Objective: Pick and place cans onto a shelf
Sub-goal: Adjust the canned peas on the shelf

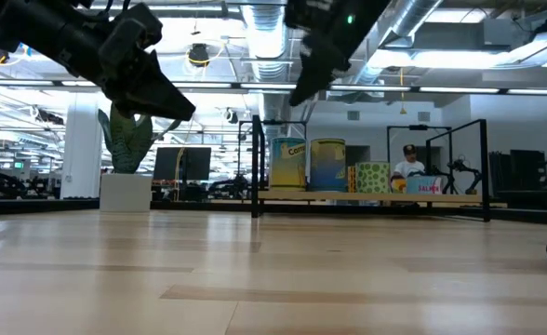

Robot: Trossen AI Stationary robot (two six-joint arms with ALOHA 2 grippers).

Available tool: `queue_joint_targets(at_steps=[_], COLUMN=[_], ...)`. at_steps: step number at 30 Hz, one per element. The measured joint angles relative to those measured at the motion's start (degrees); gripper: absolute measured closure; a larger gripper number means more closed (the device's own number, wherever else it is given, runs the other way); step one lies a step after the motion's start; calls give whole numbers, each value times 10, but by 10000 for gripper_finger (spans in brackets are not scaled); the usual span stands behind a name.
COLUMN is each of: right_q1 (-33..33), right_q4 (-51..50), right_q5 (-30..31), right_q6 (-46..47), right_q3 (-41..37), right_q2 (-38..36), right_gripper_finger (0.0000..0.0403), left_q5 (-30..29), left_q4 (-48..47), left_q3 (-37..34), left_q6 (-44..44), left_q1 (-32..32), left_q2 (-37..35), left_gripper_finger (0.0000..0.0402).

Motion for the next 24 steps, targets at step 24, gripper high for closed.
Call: queue_joint_targets(at_steps=[24], right_q1=[-166], right_q4=[-45], right_q5=[0], right_q6=[-187], right_q3=[-1], right_q2=[-5], right_gripper_finger=[284], left_q5=[-20], left_q4=[-28], left_q3=[0], left_q6=[-3], left_q1=[0], left_q2=[0], left_gripper_finger=[262])
